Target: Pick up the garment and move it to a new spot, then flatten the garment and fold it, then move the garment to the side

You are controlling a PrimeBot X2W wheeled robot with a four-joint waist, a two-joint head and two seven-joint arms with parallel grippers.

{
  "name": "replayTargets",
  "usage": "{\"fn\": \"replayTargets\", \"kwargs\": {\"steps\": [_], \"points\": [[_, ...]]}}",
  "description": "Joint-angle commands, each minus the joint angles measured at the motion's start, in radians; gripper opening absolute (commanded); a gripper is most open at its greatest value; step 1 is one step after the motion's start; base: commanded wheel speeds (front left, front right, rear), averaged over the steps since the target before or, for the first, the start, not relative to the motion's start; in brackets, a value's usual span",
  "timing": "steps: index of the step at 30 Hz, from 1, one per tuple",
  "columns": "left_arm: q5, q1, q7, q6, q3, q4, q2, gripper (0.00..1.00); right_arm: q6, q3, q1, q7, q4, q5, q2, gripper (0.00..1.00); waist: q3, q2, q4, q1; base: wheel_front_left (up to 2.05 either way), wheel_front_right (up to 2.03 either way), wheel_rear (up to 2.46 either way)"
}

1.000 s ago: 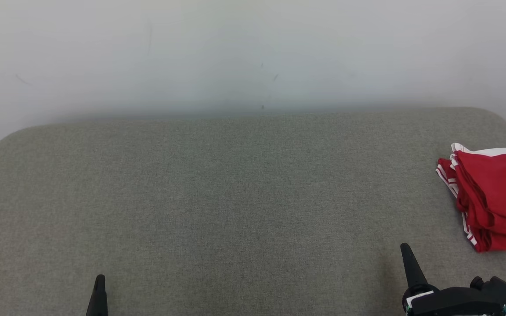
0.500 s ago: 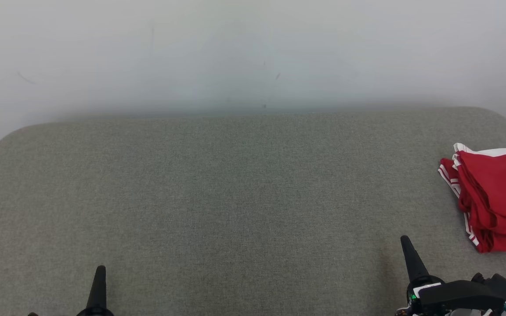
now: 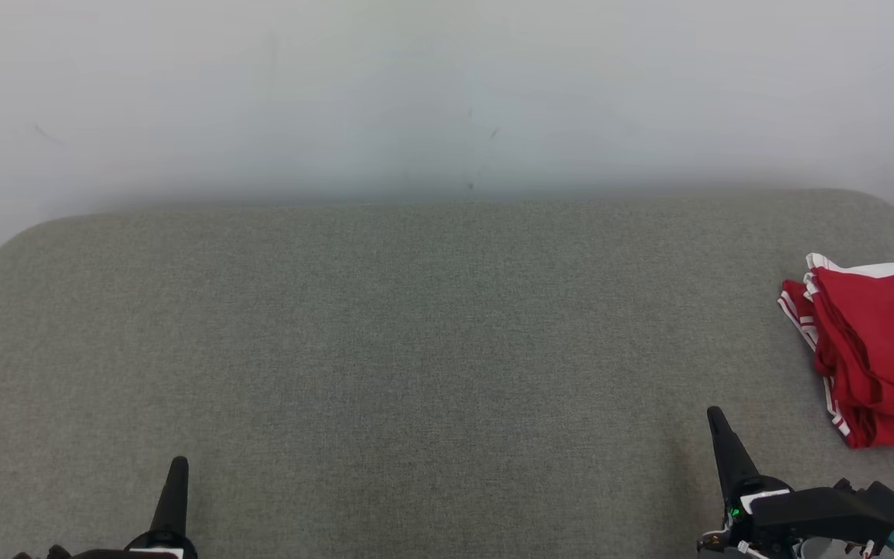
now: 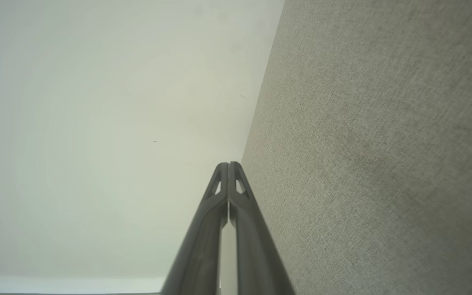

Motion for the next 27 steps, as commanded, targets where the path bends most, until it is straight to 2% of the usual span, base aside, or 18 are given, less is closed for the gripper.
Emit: {"fn": "replayTargets", "kwargs": {"steps": [1,27], "points": [[-0.027,-0.021,0.006,-0.002,0.005,-0.001,0.004,0.00,-0.001,-0.002,-0.014,0.007,-0.002,0.023,0.002,0.00,0.000,-0.0001,0.001,0.0000,0.00,0.00,0.00],[-0.208,-0.057,0.057,-0.018,0.018,0.006,0.004,0.00,-0.002,-0.008,-0.044,0.040,0.005,0.220,0.002,0.00,0.006,0.0000,0.010,0.0000,0.00,0.00,0.00]]}}
